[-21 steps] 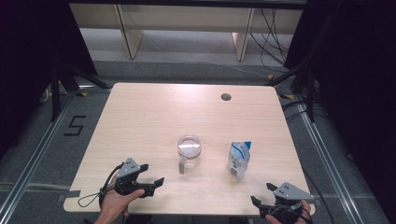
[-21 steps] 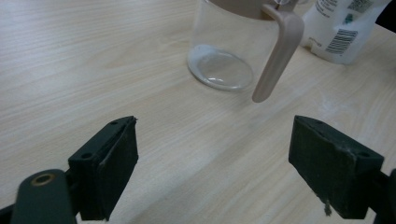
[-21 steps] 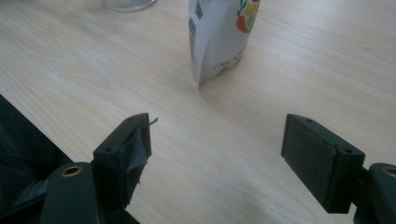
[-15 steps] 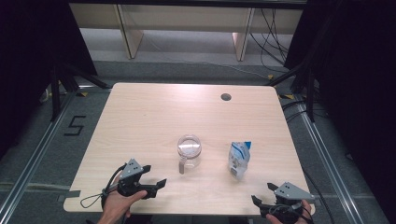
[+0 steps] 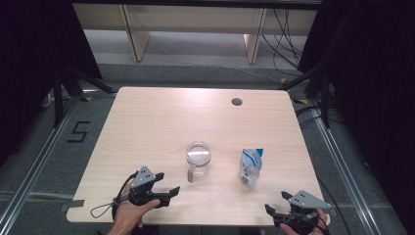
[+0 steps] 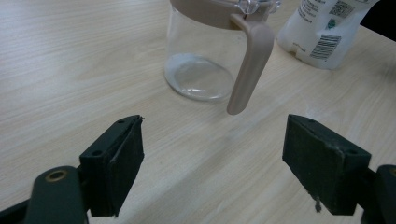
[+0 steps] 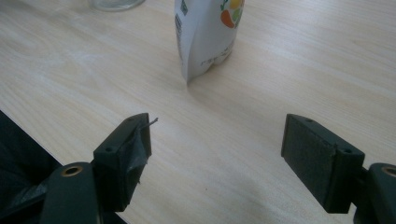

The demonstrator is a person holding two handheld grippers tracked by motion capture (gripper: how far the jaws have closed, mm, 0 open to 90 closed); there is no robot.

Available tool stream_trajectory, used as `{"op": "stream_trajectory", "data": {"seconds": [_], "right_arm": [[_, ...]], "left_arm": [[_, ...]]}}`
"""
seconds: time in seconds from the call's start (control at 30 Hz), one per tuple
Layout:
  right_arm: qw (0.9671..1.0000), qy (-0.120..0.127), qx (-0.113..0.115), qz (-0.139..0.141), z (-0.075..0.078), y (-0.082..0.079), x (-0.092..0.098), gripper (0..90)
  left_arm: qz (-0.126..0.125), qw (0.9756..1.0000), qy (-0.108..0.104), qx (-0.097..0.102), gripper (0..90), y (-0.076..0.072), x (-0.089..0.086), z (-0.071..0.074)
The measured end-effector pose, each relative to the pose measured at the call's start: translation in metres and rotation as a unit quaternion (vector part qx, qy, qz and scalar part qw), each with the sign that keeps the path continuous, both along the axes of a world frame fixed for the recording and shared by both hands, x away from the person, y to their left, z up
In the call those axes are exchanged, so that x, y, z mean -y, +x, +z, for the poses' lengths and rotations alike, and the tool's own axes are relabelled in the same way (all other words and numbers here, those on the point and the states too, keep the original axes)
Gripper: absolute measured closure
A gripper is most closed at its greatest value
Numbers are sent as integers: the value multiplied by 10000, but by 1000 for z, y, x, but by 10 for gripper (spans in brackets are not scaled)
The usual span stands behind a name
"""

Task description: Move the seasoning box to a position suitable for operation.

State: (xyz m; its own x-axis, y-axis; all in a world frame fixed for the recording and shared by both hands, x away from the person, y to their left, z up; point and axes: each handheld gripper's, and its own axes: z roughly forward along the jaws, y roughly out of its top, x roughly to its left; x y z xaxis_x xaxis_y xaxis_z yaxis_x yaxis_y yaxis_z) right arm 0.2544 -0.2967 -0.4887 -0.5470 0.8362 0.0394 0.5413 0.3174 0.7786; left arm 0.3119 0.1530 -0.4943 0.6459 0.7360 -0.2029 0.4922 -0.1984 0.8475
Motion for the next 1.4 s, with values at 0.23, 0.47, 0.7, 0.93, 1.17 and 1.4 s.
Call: {"op": "stream_trajectory", "data": {"seconds": [0.23,0.47,0.7,0.93,1.17,1.4], "right_arm": [[10000,24,31,-3,0,1,2,252],[10000,-20,58,15,-1,1,3,252],[10000,26,-38,51,-1,0,3,252],[9999,-14,14,122,-1,0,1,252],[9997,-114,1,224,0,-1,-3,252],[9995,-92,60,302,0,0,-4,248]], "left_arm": [[-25,9999,-115,108,264,2,15,6],[-15,9995,-77,316,353,4,33,10],[98,9988,102,461,449,13,43,9],[61,9980,198,590,470,16,56,7],[31,9970,309,709,527,24,58,7],[7,9969,312,716,580,26,56,7]]}}
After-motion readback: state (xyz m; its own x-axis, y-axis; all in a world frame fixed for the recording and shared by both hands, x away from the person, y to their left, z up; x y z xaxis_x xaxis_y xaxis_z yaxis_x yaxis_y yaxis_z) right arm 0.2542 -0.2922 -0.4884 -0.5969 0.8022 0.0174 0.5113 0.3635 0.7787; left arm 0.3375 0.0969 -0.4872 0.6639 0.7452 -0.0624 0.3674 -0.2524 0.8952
